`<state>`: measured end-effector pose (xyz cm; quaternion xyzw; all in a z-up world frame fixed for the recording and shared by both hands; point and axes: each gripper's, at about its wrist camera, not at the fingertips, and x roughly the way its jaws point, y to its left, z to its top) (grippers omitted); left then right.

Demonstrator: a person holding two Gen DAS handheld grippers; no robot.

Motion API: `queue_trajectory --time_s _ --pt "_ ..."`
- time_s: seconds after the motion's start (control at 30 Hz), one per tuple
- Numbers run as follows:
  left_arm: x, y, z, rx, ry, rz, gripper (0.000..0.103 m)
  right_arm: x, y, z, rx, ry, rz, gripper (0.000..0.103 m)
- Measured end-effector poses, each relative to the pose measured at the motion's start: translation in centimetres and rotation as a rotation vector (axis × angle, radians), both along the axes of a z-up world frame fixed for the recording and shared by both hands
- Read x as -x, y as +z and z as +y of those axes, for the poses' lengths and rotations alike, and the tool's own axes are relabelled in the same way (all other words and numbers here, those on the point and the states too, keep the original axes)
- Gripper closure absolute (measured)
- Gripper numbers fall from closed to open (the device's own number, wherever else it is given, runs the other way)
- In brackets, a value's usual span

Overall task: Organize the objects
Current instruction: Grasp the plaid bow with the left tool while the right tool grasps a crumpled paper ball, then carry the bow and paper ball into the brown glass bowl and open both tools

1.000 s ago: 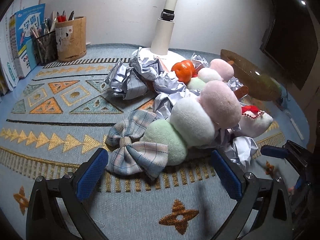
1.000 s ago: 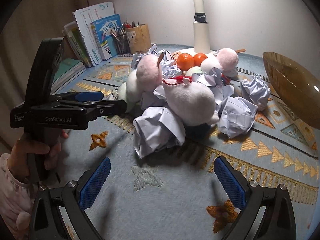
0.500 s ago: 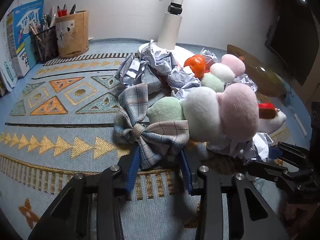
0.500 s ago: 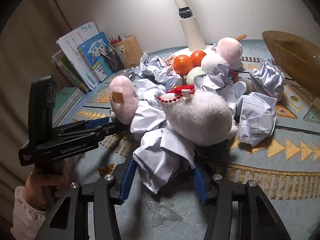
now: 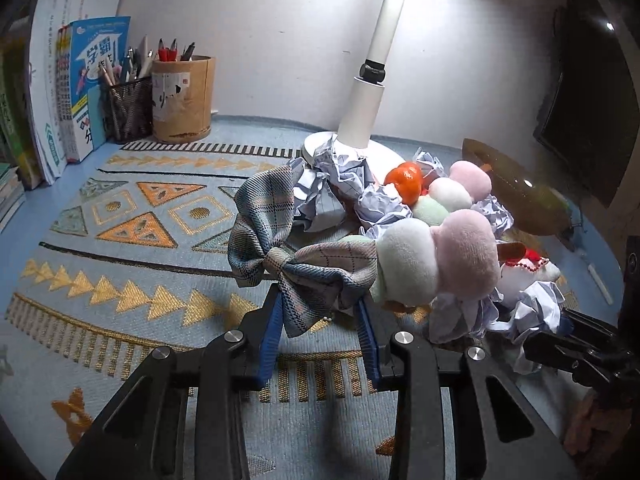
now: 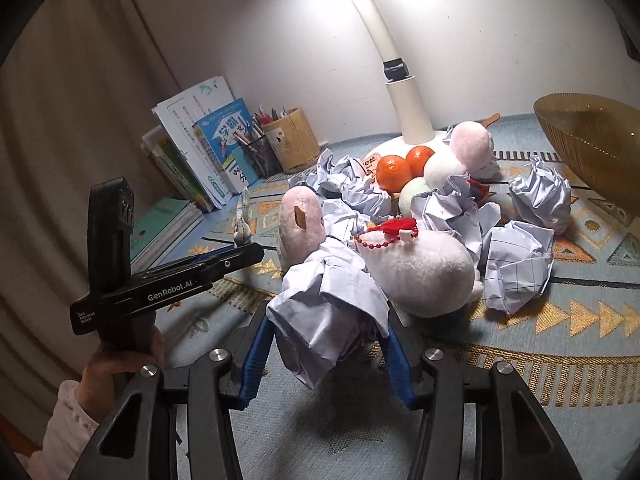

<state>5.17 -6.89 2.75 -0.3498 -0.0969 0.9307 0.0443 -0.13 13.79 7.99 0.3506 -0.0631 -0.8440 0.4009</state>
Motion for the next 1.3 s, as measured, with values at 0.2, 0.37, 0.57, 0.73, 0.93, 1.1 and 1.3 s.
queue_trajectory --time_s 0.2,0.37,0.57,0.73,0.93,1.1,1.3 --pt "-0.1 0.1 -0.4 -0.003 0.031 0.010 0.072 -0.5 0.2 0.2 -0.005 -0.001 0.017 0.053" --pt "-0.4 0.7 1.0 0.088 0.032 0.011 0.072 -1.6 0.7 2.0 0.021 -0.013 0.017 0.053" --pt "-0.1 4.7 4.5 0.166 -0.029 0.068 0.072 -1.3 4.8 5.4 0.122 -0.030 0.070 0.053" --pt "2.4 7.7 7.9 0.173 -0.099 0.097 0.072 0.8 7.4 8.2 0.130 -0.081 0.114 0.052" --pt "7.1 10.2 14.2 0.180 -0.213 0.128 0.072 6.2 10.7 12.8 0.109 -0.186 0.165 0.052" --pt "12.5 10.7 20.6 0.179 -0.340 0.126 0.072 11.9 12.9 17.0 0.089 -0.291 0.200 0.052" --pt "18.9 9.2 26.8 0.150 -0.461 0.073 0.072 18.7 14.1 20.4 0.073 -0.342 0.177 0.052"
